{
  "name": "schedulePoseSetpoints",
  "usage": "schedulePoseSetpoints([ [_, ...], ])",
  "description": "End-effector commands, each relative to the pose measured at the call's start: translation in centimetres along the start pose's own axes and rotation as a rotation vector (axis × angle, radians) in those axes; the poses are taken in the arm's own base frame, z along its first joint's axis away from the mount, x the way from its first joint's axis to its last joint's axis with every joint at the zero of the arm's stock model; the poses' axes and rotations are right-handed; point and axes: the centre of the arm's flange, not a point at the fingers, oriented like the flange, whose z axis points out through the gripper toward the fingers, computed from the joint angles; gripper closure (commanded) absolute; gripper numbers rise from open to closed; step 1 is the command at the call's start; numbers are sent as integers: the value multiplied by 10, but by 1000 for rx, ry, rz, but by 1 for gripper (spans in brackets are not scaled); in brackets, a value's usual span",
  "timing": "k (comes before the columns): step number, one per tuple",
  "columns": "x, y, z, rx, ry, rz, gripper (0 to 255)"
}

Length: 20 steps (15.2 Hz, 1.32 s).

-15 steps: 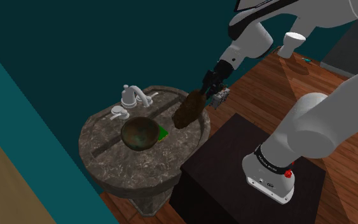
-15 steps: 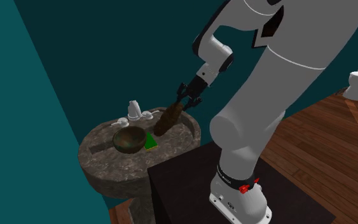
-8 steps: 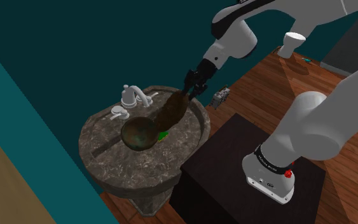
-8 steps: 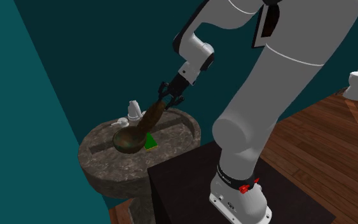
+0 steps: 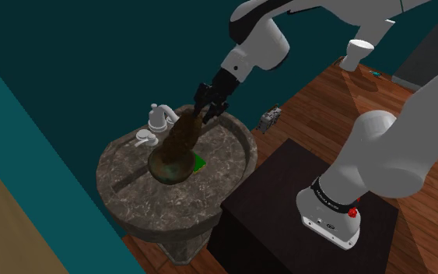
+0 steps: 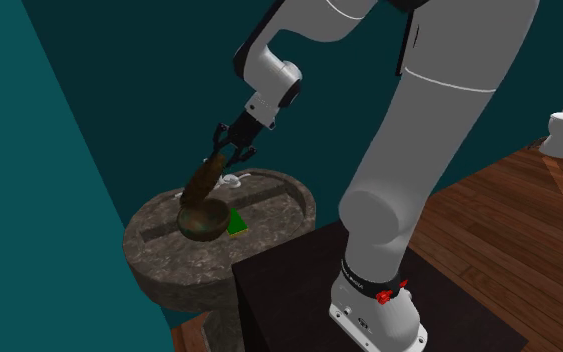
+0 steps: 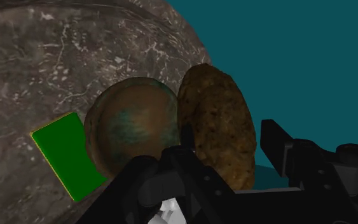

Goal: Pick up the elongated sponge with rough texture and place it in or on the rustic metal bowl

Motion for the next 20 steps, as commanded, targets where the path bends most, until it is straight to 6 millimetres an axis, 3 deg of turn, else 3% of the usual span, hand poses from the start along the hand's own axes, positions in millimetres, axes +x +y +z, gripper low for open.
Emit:
schedulePoseSetpoints([
  [1, 5, -22, 15, 2, 1, 1, 255],
  [20, 20, 48, 86, 2, 1, 1, 255],
])
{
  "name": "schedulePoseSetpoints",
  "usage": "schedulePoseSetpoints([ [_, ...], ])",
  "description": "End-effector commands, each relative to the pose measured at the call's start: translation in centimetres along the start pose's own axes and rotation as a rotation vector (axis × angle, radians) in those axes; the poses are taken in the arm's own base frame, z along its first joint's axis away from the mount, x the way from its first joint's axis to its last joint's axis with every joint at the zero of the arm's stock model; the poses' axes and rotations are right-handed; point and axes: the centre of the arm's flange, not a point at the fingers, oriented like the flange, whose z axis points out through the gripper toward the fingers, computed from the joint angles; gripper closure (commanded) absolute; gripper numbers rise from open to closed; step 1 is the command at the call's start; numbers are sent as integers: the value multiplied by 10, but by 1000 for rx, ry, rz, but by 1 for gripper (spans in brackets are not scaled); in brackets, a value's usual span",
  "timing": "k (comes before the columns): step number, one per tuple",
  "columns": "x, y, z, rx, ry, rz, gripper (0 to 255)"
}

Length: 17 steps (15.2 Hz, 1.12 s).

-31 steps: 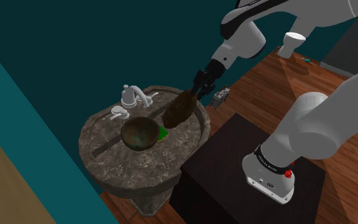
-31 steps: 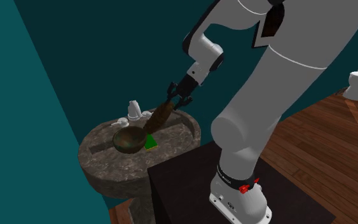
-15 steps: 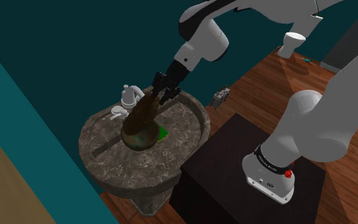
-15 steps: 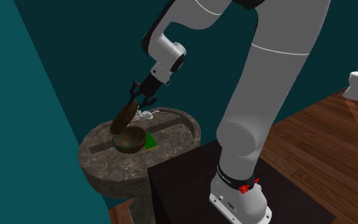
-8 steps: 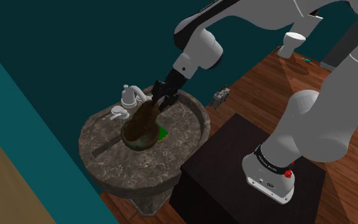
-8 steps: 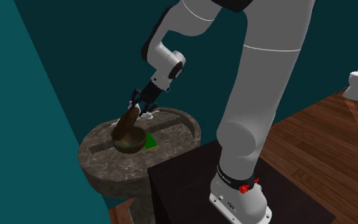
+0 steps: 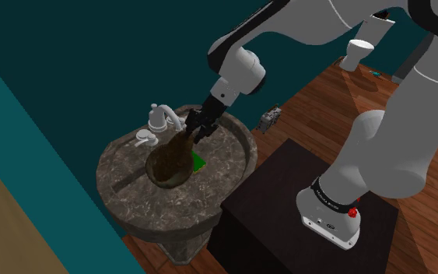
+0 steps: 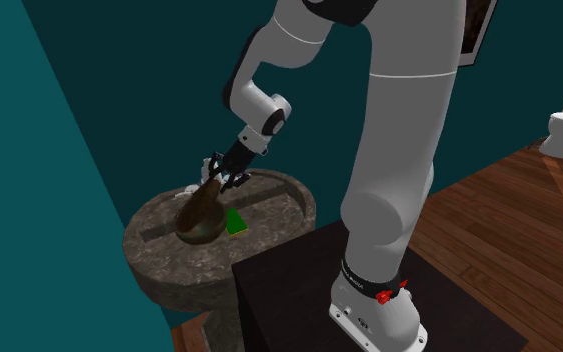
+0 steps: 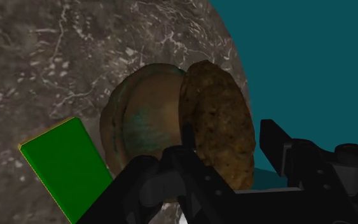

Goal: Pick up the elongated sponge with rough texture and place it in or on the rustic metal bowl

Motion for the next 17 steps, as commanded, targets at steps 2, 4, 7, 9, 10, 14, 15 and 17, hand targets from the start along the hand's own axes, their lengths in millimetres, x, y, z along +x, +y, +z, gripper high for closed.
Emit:
schedulePoseSetpoints([
  [2, 3, 14, 14, 1, 1, -1, 255],
  [4, 3, 14, 14, 1, 1, -1, 255],
  [7, 3, 14, 14, 1, 1, -1, 255],
  [9, 3, 14, 14, 1, 1, -1, 255],
  [10, 3, 14, 14, 1, 1, -1, 255],
  [14, 3, 14, 14, 1, 1, -1, 0],
  [15, 3, 14, 14, 1, 1, -1, 0],
  [17, 3, 14, 0, 1, 1, -1, 0],
])
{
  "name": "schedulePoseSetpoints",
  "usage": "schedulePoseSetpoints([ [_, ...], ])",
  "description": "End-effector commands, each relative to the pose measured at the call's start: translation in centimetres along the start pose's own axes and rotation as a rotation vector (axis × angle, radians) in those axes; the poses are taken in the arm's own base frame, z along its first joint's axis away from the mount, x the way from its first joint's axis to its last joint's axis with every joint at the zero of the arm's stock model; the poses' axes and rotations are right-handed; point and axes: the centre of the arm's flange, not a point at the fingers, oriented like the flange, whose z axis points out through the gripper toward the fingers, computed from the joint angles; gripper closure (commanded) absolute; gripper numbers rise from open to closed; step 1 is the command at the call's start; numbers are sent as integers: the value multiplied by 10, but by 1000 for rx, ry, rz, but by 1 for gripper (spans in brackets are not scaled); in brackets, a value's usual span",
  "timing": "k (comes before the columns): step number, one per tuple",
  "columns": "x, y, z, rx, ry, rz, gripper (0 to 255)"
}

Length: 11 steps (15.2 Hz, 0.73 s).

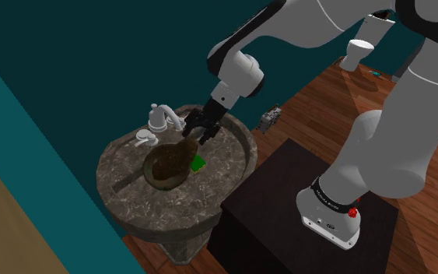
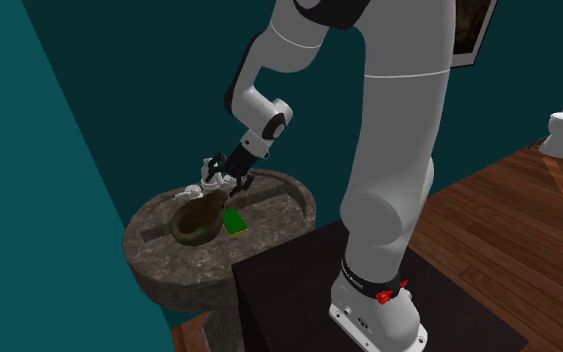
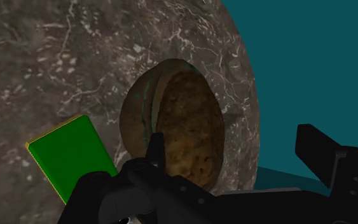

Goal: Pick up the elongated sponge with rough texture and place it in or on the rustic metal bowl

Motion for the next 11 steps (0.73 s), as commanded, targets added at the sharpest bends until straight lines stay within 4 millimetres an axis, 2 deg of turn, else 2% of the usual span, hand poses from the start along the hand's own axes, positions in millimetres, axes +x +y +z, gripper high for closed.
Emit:
schedulePoseSetpoints([
  [1, -1, -1, -19, -1, 0, -1, 0],
  [3, -1, -1, -43, -1, 0, -1, 0],
  [11, -1, -1, -43, -1, 0, -1, 0],
])
